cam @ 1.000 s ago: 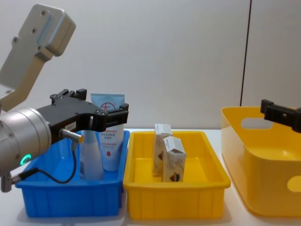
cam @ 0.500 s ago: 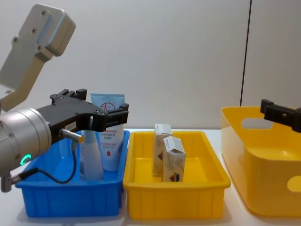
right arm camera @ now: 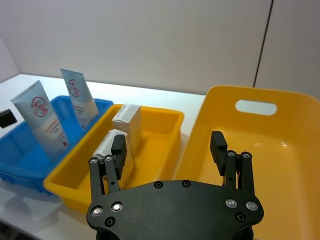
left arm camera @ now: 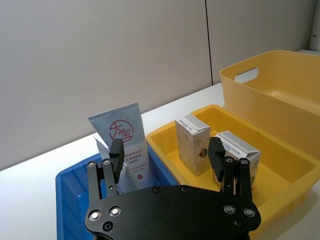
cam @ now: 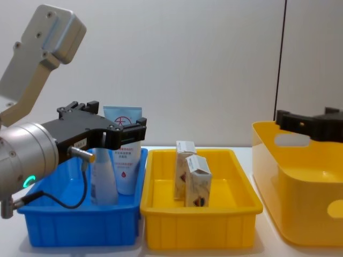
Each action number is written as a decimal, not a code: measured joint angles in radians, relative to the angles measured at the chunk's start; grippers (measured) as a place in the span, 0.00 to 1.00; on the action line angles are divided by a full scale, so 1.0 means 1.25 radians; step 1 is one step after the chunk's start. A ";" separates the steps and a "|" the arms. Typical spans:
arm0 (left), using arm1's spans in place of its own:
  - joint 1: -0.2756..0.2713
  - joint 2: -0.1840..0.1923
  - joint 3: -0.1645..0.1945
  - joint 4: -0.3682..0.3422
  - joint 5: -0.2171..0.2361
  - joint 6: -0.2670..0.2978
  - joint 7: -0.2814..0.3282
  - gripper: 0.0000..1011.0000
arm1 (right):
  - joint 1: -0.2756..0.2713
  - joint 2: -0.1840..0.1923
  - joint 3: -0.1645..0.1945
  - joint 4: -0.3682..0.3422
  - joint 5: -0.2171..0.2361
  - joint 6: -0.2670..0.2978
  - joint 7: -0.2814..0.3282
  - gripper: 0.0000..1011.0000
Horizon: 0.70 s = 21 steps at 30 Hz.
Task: Bimanual collaborative sorting of washing and personal care products
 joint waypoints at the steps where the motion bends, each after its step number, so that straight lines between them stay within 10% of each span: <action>1: 0.000 0.000 0.000 0.000 0.000 0.000 0.000 0.99 | 0.004 -0.002 -0.001 -0.001 0.004 0.015 0.000 0.99; 21: 0.000 0.000 0.000 0.000 0.000 0.000 0.000 0.99 | 0.186 -0.070 -0.081 0.057 0.018 0.289 -0.001 0.99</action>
